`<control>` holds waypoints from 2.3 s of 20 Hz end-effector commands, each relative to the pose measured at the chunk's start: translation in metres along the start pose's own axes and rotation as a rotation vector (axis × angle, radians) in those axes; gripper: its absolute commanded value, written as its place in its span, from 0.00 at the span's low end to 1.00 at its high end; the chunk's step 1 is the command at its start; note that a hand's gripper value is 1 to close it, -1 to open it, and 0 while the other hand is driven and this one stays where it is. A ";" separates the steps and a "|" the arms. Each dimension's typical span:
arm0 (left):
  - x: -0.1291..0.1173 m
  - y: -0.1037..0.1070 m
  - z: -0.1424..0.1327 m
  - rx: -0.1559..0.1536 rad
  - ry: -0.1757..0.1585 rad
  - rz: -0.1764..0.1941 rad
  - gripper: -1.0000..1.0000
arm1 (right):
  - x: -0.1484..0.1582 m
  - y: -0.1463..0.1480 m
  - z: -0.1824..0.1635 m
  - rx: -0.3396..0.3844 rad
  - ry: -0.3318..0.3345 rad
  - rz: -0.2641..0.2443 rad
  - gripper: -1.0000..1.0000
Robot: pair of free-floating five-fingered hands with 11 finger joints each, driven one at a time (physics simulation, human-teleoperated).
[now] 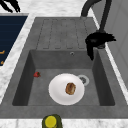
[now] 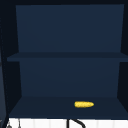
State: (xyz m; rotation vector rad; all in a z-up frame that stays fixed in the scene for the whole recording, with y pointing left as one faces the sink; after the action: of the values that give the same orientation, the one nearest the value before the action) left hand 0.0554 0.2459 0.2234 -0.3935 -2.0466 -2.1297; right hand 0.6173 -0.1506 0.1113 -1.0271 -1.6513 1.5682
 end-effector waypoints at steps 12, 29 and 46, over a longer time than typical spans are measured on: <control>0.000 0.000 0.000 0.000 0.000 0.000 0.50 | 0.016 -0.017 -0.035 0.191 0.009 -0.047 1.00; 0.000 0.000 0.000 0.000 0.000 0.000 0.50 | 0.000 -0.030 -0.039 0.115 -0.055 -0.050 1.00; 0.000 0.000 0.000 0.000 0.000 0.000 0.50 | 0.040 -0.042 -0.053 0.235 0.061 0.092 1.00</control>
State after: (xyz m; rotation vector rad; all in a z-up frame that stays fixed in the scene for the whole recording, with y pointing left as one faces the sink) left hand 0.0554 0.2459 0.2234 -0.3935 -2.0466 -2.1297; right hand 0.6423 -0.1124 0.1465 -1.1032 -1.4192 1.6475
